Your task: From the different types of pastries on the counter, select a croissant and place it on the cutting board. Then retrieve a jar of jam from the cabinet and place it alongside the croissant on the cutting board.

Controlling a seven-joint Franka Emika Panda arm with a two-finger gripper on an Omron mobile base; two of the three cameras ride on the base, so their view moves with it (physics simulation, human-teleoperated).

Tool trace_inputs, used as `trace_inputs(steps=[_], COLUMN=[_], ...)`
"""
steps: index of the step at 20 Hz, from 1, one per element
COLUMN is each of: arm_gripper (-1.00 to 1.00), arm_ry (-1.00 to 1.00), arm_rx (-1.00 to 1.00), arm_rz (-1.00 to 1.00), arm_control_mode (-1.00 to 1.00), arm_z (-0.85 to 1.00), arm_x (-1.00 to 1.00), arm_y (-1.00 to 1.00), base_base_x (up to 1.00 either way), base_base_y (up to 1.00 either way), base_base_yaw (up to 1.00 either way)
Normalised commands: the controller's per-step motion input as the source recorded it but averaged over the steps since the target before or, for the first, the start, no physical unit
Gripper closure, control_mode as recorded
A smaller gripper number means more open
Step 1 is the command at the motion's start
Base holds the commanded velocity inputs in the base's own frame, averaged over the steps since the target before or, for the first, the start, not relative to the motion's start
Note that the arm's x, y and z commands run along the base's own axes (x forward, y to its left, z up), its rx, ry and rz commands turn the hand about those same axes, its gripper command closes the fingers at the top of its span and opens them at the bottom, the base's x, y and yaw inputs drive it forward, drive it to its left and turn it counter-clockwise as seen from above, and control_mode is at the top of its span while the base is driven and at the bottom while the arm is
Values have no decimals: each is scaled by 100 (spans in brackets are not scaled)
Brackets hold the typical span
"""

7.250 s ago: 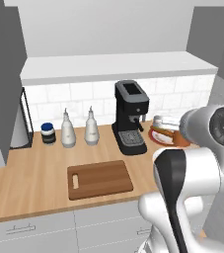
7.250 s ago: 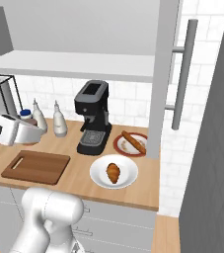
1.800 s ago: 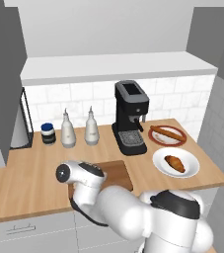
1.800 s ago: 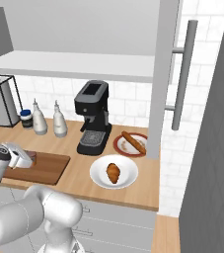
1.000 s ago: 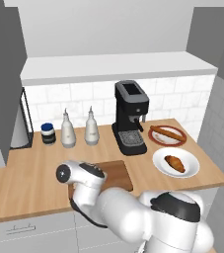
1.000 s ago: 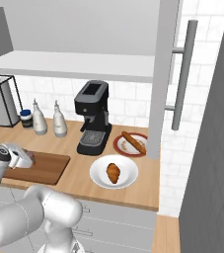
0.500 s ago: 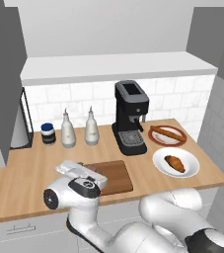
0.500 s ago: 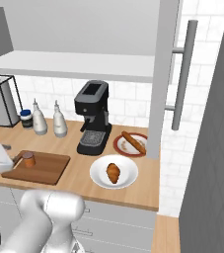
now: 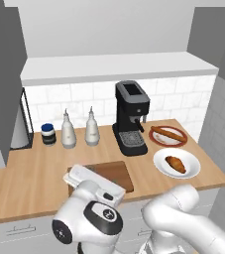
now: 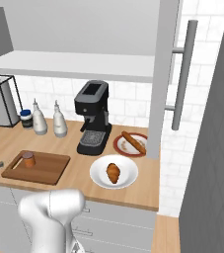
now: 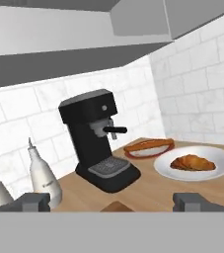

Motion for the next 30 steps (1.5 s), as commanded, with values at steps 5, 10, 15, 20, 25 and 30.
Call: trace_inputs(steps=[5, 10, 15, 20, 25, 30], arm_gripper=[-100, -100, -100, -100, -100, -100], arm_ry=[29, 34, 36, 37, 5, -2], arm_rx=[29, 31, 35, 21, -4, -5], arm_rz=[-3, 8, 25, 15, 9, 40], arm_control_mode=[-100, -100, -100, -100, -100, -100], arm_z=[34, 0, 17, 39, -14, -47], arm_x=[-86, -42, -48, -9, 25, 36], arm_y=[-71, -36, -64, -74, -50, -37], base_base_x=[0, 0, 0, 0, 0, 0], base_base_y=[0, 0, 0, 0, 0, 0], base_base_yaw=[0, 0, 0, 0, 0, 0])
